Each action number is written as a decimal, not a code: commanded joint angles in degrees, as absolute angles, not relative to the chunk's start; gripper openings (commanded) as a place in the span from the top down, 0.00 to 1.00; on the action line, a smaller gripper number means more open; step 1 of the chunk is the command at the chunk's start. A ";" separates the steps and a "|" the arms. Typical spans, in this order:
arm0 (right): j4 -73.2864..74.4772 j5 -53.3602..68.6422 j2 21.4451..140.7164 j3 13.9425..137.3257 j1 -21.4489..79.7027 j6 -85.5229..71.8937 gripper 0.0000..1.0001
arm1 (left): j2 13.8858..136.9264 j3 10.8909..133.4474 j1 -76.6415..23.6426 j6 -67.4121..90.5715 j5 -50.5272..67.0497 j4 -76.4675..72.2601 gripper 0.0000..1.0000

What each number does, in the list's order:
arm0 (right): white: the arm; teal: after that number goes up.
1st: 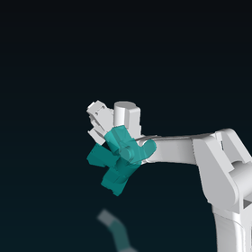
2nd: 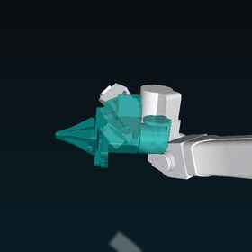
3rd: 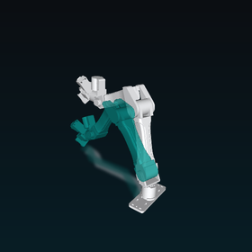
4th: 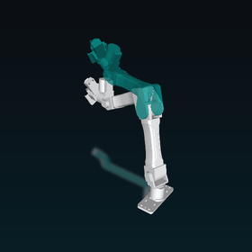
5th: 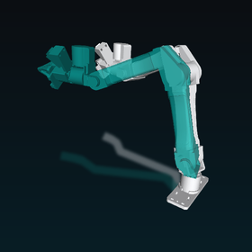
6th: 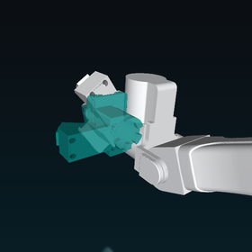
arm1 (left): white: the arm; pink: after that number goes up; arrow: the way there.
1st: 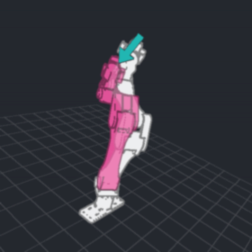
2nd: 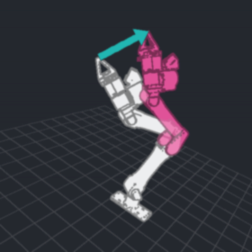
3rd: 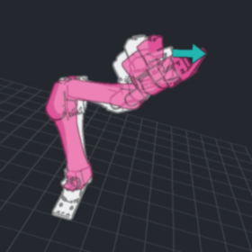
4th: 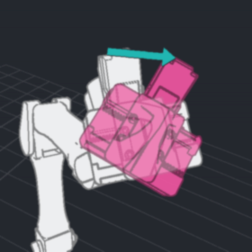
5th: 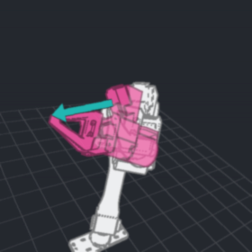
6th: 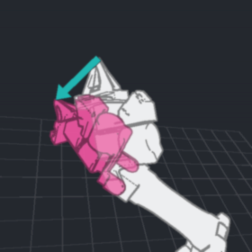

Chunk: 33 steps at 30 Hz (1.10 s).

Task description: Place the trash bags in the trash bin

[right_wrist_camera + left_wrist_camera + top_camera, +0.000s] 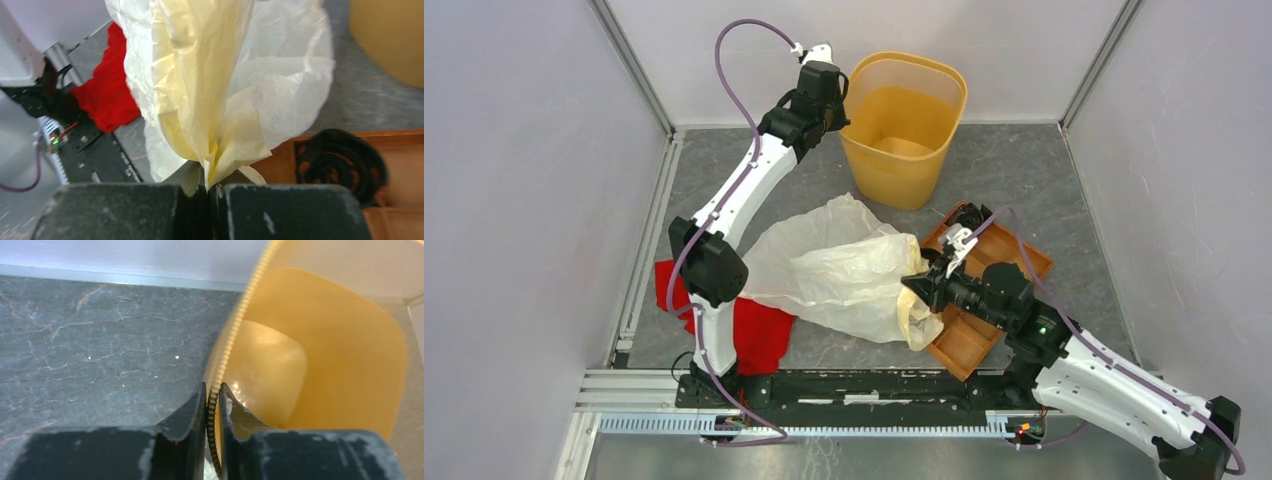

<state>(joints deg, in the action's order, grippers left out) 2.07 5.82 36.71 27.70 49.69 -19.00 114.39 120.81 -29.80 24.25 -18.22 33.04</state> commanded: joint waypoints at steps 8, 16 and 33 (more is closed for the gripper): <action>8.88 -19.81 27.91 45.11 49.57 -6.40 1.00 | 105.26 119.98 -30.18 19.25 -19.99 42.53 0.96; 15.78 -16.44 37.11 70.30 49.61 2.45 0.99 | 94.84 109.47 -30.15 19.09 -22.85 44.48 0.98; 13.11 -22.22 52.83 95.80 49.55 0.13 0.99 | 75.26 86.64 -30.15 20.77 -19.43 41.99 0.96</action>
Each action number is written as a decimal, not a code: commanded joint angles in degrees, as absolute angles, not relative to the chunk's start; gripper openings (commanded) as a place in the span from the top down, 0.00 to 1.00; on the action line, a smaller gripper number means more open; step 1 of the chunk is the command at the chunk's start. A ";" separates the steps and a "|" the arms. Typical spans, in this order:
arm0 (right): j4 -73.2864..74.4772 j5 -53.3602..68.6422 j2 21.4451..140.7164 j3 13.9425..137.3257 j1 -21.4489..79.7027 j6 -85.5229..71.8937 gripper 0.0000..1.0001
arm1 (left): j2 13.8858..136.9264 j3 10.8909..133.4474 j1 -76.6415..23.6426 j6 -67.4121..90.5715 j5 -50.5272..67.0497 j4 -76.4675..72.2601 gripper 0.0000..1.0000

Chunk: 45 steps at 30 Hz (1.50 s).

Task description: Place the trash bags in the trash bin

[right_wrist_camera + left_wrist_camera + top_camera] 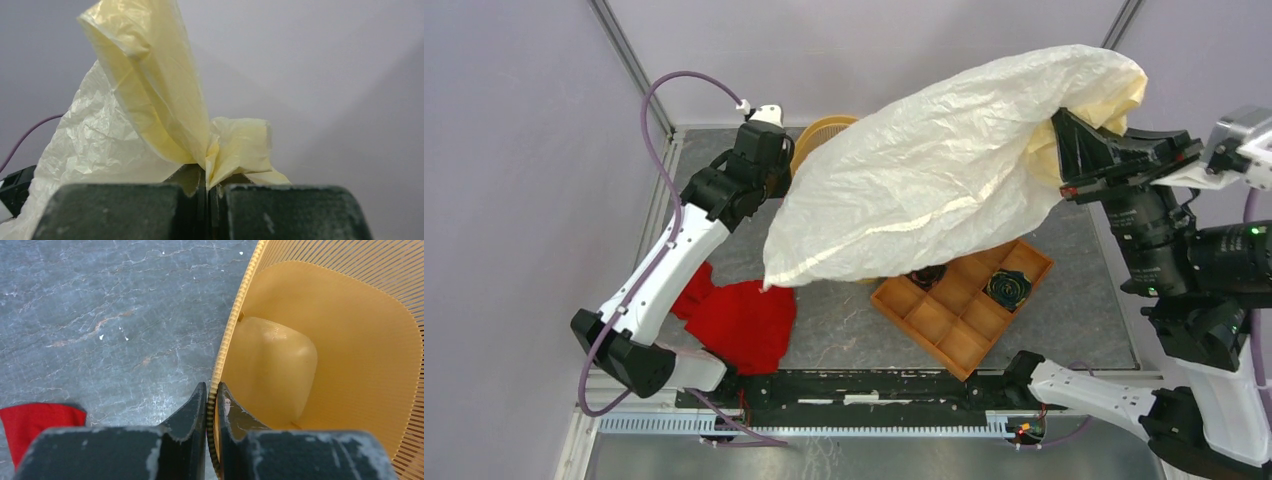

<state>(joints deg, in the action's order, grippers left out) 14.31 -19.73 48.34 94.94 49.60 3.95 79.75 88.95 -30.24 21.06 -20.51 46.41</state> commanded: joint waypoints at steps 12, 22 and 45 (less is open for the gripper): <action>11.65 -31.43 56.11 91.19 49.57 -9.51 1.00 | 68.21 81.04 -30.15 22.75 -20.19 38.88 0.61; 26.58 -51.85 61.02 96.39 49.57 -19.23 0.99 | 56.27 79.68 -30.10 22.81 -32.23 38.15 0.20; 16.50 -59.30 66.30 94.66 49.53 -4.26 0.99 | 35.63 70.07 -30.14 19.26 -19.38 19.73 0.04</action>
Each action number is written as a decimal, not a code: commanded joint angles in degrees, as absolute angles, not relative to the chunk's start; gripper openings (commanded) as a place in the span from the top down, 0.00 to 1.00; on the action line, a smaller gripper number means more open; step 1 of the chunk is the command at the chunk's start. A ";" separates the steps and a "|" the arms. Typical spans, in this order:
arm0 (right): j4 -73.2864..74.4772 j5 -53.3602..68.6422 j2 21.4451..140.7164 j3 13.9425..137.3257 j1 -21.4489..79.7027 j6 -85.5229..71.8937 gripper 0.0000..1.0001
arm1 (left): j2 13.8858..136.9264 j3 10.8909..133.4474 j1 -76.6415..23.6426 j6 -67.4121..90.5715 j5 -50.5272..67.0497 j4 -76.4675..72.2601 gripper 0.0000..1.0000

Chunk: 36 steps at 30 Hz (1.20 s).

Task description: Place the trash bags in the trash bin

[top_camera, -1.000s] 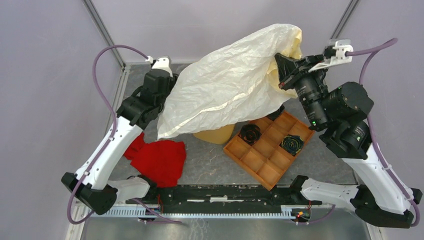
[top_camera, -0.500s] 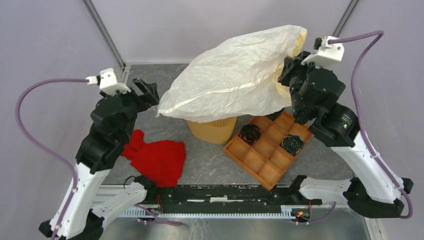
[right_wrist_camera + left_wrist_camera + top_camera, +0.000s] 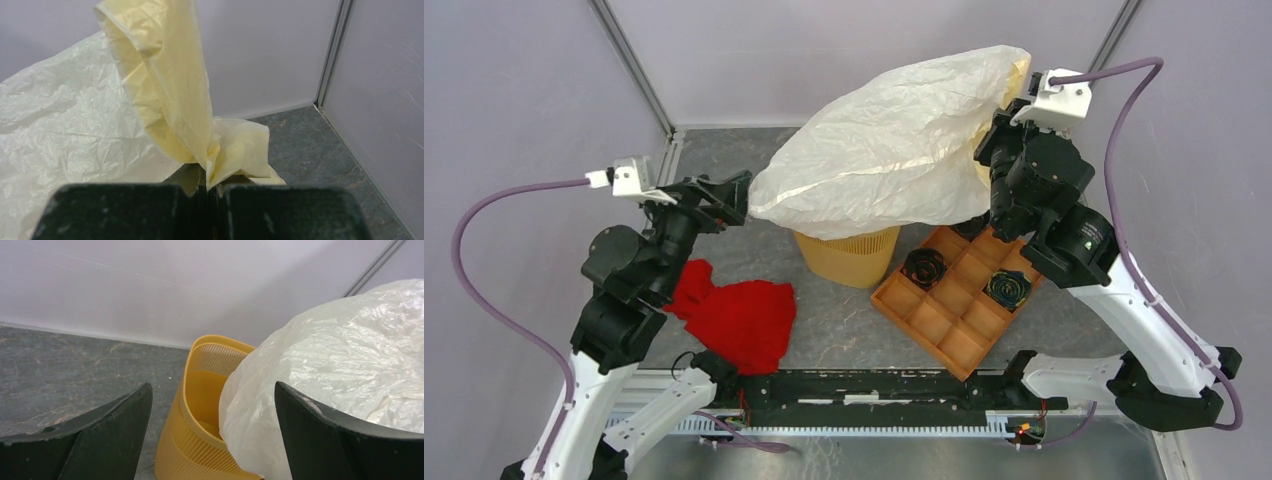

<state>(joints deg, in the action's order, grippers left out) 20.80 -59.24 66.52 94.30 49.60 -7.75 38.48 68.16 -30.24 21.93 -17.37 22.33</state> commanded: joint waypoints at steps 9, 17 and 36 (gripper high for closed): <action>13.97 -54.89 67.21 91.96 49.55 -0.44 1.00 | 39.88 73.32 -30.15 14.55 0.31 21.82 0.12; 13.93 -44.86 68.66 94.90 49.62 2.33 0.99 | 49.48 69.48 -30.15 18.12 7.08 15.49 0.35; 14.88 -39.99 76.52 100.41 49.60 6.17 1.00 | 80.33 95.11 -30.17 25.52 3.81 28.74 0.37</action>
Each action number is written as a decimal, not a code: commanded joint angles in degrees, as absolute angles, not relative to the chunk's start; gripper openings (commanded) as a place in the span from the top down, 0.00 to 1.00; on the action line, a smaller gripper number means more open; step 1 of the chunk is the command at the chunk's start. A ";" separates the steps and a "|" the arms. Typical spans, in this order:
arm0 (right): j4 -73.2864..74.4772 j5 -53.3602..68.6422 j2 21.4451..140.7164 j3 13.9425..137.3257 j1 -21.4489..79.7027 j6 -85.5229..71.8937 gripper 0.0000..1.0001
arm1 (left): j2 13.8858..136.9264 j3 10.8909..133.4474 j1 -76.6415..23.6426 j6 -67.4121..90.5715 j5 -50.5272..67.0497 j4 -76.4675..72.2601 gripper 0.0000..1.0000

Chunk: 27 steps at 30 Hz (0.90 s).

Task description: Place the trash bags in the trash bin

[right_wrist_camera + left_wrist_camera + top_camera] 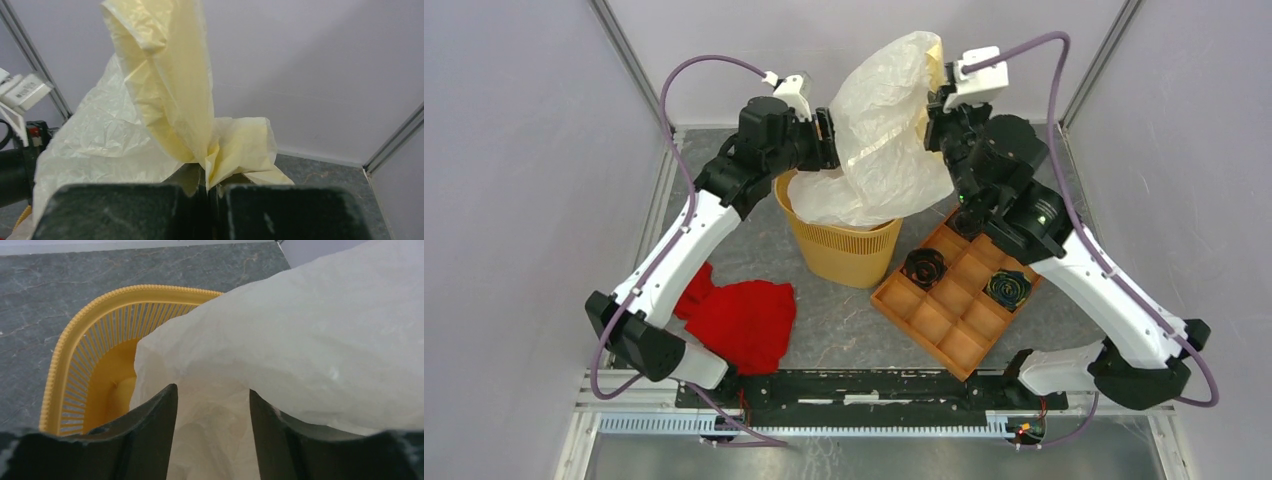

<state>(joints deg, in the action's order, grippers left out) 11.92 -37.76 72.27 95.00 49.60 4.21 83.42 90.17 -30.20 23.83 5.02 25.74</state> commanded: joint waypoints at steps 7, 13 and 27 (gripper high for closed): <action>14.12 -44.38 77.90 101.10 49.51 10.91 1.00 | 69.00 92.96 -30.06 16.39 -3.72 34.50 0.15; 14.25 -44.05 78.48 102.22 49.58 12.08 1.00 | 58.69 87.50 -30.09 12.71 4.30 33.71 0.00; 17.04 -39.48 78.69 103.10 49.58 7.38 1.00 | 78.60 84.24 -30.24 30.22 27.11 18.37 0.34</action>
